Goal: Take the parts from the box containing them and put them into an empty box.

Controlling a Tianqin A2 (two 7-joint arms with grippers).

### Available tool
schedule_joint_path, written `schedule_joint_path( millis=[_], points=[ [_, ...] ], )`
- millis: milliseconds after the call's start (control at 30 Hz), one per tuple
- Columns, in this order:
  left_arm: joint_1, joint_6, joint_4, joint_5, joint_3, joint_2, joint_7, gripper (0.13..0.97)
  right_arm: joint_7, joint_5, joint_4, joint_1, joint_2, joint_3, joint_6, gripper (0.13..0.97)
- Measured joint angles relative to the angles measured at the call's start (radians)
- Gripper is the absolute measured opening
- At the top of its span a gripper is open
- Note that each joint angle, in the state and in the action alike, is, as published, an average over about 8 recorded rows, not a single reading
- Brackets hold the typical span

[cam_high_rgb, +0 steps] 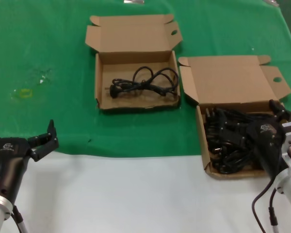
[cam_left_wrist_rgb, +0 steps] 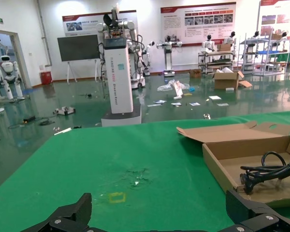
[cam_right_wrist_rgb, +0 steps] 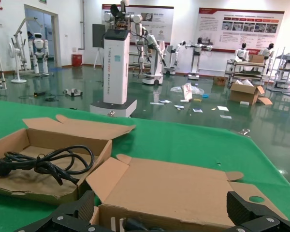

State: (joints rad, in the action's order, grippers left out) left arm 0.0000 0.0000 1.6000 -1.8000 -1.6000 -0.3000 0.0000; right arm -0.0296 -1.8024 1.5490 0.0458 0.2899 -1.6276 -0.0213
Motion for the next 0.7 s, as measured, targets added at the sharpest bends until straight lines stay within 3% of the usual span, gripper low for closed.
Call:
schedule_joint_path(
  millis=[700],
  points=[
    [0.000,0.000,0.000,0.000,0.000,0.000,0.000,0.966,0.000,0.000,0.000,0.000,0.000,0.000,0.000,0.966]
  ],
)
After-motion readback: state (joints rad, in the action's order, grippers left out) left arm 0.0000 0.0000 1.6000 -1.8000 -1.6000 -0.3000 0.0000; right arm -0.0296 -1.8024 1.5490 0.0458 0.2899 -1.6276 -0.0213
